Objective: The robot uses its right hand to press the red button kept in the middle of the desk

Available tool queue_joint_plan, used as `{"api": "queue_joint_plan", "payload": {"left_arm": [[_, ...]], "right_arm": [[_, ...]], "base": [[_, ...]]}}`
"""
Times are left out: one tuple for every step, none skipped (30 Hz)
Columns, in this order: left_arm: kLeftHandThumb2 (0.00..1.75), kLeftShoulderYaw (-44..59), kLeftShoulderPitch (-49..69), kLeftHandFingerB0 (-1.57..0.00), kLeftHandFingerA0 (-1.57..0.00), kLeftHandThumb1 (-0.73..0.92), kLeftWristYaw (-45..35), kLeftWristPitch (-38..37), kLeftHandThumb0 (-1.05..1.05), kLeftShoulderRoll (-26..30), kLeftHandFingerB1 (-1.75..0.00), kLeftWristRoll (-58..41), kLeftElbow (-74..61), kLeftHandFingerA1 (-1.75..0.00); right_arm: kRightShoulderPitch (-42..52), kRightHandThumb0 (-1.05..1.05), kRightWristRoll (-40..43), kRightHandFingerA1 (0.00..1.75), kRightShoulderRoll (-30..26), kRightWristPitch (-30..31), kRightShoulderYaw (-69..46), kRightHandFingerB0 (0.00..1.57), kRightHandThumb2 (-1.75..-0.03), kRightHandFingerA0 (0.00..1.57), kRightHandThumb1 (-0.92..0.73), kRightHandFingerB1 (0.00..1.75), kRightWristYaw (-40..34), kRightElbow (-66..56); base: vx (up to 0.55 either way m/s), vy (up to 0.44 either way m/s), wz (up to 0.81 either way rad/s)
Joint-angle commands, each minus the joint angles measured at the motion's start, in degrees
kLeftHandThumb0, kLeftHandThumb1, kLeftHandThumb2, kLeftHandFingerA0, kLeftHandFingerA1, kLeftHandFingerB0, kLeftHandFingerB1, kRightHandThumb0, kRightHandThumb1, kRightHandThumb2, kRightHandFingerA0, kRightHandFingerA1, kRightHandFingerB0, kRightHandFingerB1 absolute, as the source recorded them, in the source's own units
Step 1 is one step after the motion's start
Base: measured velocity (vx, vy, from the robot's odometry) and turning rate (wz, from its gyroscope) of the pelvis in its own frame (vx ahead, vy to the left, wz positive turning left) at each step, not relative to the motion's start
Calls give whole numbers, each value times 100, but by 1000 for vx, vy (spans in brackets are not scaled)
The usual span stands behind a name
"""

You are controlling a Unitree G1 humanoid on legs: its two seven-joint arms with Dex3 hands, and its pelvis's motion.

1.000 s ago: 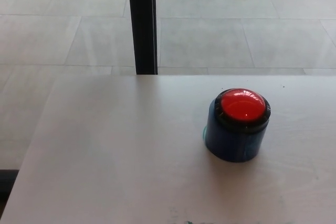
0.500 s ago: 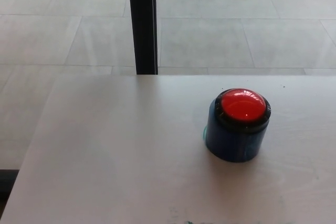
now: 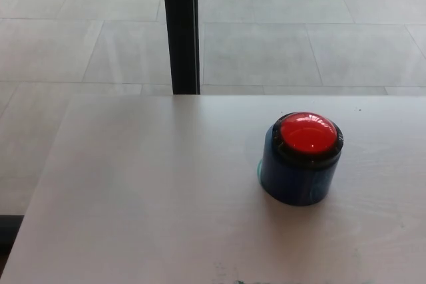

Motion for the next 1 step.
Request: {"api": "queue_joint_plan", "payload": {"left_arm": [[107,-8,-11,-31,-42,64,1,85,-54,126,-87,-5,17,-103]], "right_arm": [[-38,-73,217,92,-77,-29,-93,0,-66,23,-88,42,-45,167]], "base": [[0,0,0]]}}
